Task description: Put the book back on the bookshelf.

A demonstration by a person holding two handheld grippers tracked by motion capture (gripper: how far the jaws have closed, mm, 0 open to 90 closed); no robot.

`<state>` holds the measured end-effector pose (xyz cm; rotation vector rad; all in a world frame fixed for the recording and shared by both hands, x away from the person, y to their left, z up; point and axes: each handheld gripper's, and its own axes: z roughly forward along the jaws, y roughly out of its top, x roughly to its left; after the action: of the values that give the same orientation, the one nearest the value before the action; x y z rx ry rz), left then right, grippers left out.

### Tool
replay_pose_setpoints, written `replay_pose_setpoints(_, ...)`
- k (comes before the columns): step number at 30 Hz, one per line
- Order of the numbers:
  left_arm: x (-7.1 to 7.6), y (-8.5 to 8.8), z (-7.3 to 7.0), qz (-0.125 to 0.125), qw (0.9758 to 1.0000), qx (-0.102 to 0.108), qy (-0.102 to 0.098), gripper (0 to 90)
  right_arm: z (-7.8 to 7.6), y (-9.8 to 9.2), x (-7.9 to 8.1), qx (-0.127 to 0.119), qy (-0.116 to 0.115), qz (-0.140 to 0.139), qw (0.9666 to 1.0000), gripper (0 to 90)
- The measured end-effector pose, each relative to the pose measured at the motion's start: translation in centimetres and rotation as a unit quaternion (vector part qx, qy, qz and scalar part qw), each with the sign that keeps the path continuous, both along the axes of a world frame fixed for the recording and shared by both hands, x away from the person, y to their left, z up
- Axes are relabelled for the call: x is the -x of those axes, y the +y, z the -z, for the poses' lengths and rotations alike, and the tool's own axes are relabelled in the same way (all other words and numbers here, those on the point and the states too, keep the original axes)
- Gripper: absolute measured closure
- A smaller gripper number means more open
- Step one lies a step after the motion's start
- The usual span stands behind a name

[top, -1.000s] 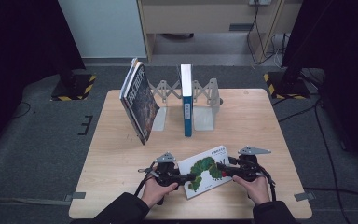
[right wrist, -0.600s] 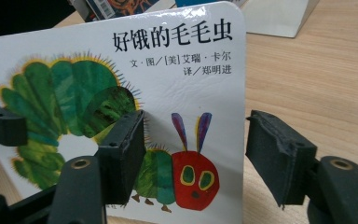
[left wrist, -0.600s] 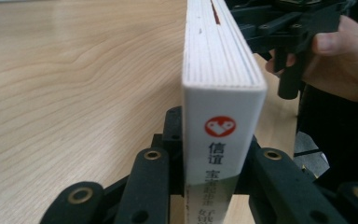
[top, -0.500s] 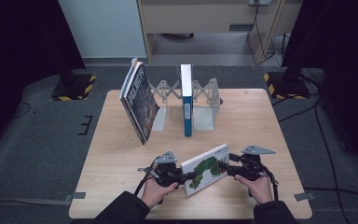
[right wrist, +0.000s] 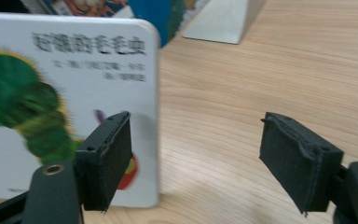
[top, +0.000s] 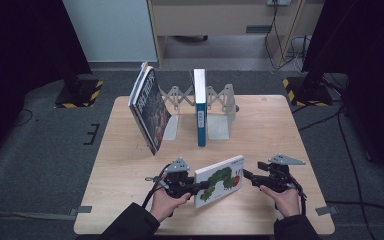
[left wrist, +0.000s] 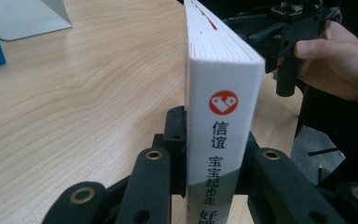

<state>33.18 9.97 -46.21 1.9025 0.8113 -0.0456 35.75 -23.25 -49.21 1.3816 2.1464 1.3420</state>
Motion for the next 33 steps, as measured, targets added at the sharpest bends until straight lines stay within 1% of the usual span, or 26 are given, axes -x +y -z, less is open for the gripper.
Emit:
replay_pose_setpoints(5, -0.2, 0.4, -0.7, -0.009, 0.9999, -0.003, -0.005, 74.5, 0.3, -0.6, -0.2, 0.032, 0.0, 0.019, 0.9993, 21.5)
replay_pose_setpoints(7, -0.3, 0.6, -1.1, -0.015, 0.9998, -0.003, -0.009, 74.5, 0.3, -0.9, -0.2, 0.042, 0.005, 0.026, 0.9988, 21.0)
replay_pose_setpoints(11, -0.6, 1.3, -2.0, -0.028, 0.9995, 0.008, -0.015, 74.5, 0.5, -1.4, -0.3, 0.06, 0.008, 0.034, 0.9976, 20.5)
replay_pose_setpoints(13, -0.7, 1.6, -2.4, -0.035, 0.9991, 0.012, -0.02, 74.5, 0.6, -1.8, -0.4, 0.07, 0.009, 0.043, 0.9966, 20.0)
replay_pose_setpoints(14, -0.9, 1.8, -2.7, -0.04, 0.9988, 0.016, -0.024, 74.5, 0.7, -1.9, -0.4, 0.076, 0.009, 0.043, 0.9962, 19.4)
replay_pose_setpoints(15, -1.0, 1.9, -3.0, -0.043, 0.9986, 0.016, -0.027, 74.5, 0.8, -2.1, -0.5, 0.081, 0.014, 0.048, 0.9955, 18.8)
replay_pose_setpoints(17, -1.2, 2.3, -3.5, -0.054, 0.9977, 0.021, -0.034, 74.5, 1.1, -2.4, -0.6, 0.094, 0.016, 0.053, 0.994, 18.1)
replay_pose_setpoints(18, -1.3, 2.4, -3.7, -0.059, 0.9973, 0.023, -0.037, 74.5, 1.2, -2.4, -0.6, 0.096, 0.022, 0.058, 0.9934, 17.5)
replay_pose_setpoints(19, -1.4, 2.5, -3.9, -0.063, 0.9969, 0.023, -0.041, 74.5, 1.4, -2.6, -0.7, 0.105, 0.023, 0.057, 0.9925, 16.7)
replay_pose_setpoints(21, -1.6, 2.7, -4.3, -0.07, 0.9961, 0.022, -0.048, 74.5, 1.6, -2.7, -0.7, 0.113, 0.03, 0.06, 0.9913, 15.6)
replay_pose_setpoints(22, -1.7, 2.9, -4.5, -0.074, 0.9956, 0.021, -0.052, 74.5, 1.7, -2.7, -0.8, 0.117, 0.028, 0.06, 0.9909, 15.0)
replay_pose_setpoints(23, -2.0, 3.0, -4.8, -0.083, 0.9946, 0.021, -0.059, 74.5, 1.8, -2.7, -0.8, 0.12, 0.032, 0.059, 0.9904, 14.2)
replay_pose_setpoints(26, -2.5, 3.2, -5.4, -0.097, 0.9926, 0.021, -0.07, 74.5, 2.1, -2.9, -0.9, 0.131, 0.034, 0.058, 0.9891, 12.1)
replay_pose_setpoints(27, -2.8, 3.2, -5.6, -0.105, 0.9915, 0.021, -0.074, 74.5, 2.2, -2.9, -0.9, 0.131, 0.036, 0.06, 0.9889, 11.1)
replay_pose_setpoints(29, -3.3, 3.1, -6.0, -0.116, 0.9897, 0.022, -0.081, 74.5, 2.4, -2.9, -1.0, 0.137, 0.039, 0.06, 0.9879, 9.8)
replay_pose_setpoints(31, -3.7, 2.8, -6.4, -0.126, 0.9876, 0.02, -0.091, 74.5, 2.6, -2.9, -1.1, 0.149, 0.039, 0.056, 0.9864, 9.0)
replay_pose_setpoints(33, -4.1, 2.5, -6.6, -0.135, 0.9858, 0.019, -0.098, 74.5, 2.7, -2.9, -1.1, 0.155, 0.045, 0.055, 0.9854, 8.6)
